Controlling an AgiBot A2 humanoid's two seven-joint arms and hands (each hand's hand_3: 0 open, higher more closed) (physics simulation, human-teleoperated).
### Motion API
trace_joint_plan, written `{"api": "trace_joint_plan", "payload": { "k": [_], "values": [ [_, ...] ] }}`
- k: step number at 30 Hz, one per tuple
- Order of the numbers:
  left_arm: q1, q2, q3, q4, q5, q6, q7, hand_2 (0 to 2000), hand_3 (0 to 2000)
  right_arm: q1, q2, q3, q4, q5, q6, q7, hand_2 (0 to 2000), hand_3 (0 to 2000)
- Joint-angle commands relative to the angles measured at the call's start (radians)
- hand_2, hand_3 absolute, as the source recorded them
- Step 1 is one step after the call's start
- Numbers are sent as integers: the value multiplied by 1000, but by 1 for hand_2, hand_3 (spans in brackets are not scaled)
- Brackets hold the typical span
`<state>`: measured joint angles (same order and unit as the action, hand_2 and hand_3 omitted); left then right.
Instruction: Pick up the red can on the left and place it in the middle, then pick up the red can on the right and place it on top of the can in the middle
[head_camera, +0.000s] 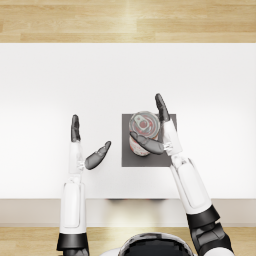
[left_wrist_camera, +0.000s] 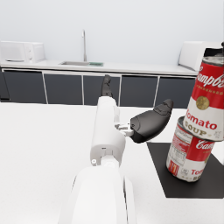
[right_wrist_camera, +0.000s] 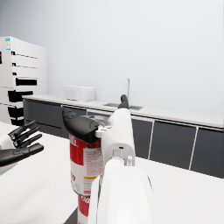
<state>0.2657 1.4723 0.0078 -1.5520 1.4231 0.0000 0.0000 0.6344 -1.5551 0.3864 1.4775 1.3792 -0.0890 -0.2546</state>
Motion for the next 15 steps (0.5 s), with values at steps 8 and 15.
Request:
{"api": "trace_joint_plan", "payload": {
  "k": [8, 15],
  "values": [
    [99, 8, -25, -93, 0, 0, 0, 0, 0, 28, 58, -39, 236, 0, 32, 10, 0, 0],
    [171, 2, -111, -113, 0, 0, 0, 0, 0, -5, 60, -202, 321, 0, 39, 14, 0, 0]
  ]
}}
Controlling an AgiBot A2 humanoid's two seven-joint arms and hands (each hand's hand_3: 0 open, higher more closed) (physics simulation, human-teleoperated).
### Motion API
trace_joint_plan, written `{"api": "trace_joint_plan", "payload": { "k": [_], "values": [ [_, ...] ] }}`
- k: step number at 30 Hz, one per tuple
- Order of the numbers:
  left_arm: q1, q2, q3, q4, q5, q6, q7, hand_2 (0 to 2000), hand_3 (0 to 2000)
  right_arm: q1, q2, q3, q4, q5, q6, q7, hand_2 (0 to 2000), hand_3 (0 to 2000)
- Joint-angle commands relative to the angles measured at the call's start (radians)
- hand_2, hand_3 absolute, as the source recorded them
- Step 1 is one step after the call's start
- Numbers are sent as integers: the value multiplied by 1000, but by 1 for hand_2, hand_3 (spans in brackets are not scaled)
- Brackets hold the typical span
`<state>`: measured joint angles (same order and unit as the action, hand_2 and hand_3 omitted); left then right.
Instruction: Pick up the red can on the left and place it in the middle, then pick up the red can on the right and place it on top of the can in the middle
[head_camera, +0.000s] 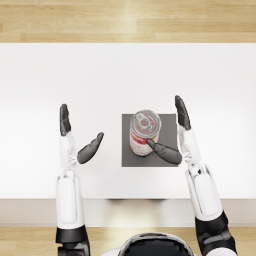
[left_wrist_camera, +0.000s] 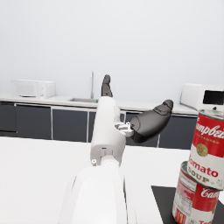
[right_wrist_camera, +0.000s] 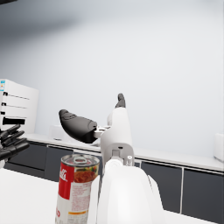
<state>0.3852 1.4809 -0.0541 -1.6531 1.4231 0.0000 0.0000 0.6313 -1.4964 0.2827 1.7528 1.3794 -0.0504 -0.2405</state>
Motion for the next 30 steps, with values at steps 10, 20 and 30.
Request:
{"api": "trace_joint_plan", "payload": {
  "k": [10, 20, 30],
  "values": [
    [75, -16, -170, 20, 0, 0, 0, 0, 0, -98, 0, -350, 15, -1, 49, 229, 0, 0],
    [53, -11, -167, 27, 0, 0, 0, 0, 0, -128, -3, -351, -6, -1, 50, 240, 0, 0],
    [52, -11, -168, 27, 0, 0, 0, 0, 0, -130, -3, -354, -8, -1, 50, 241, 0, 0]
  ]
}}
